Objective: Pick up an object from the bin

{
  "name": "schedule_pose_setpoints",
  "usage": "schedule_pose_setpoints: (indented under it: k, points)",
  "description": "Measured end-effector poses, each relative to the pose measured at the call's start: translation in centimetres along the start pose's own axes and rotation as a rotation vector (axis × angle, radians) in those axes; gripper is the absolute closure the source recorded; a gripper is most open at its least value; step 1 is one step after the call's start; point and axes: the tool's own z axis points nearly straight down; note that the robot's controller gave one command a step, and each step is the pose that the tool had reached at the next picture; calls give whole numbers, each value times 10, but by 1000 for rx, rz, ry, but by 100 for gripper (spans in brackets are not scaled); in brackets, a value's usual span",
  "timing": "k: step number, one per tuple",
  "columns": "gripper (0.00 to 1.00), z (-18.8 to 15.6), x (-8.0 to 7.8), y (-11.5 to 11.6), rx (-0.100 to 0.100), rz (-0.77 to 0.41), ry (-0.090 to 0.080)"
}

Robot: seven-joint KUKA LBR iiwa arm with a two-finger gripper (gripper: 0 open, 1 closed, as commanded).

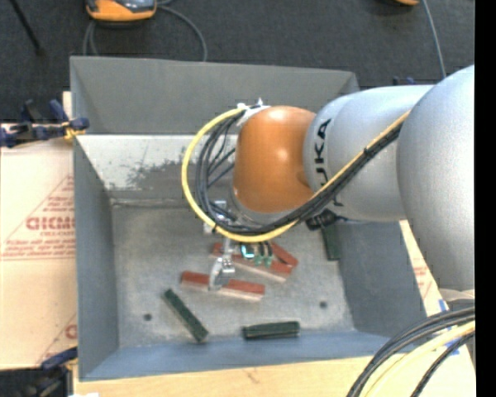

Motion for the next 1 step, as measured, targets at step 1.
schedule_pose_setpoints:
  k: [1]
  points:
    - [0,-4,-2,0,-1,2,-7]
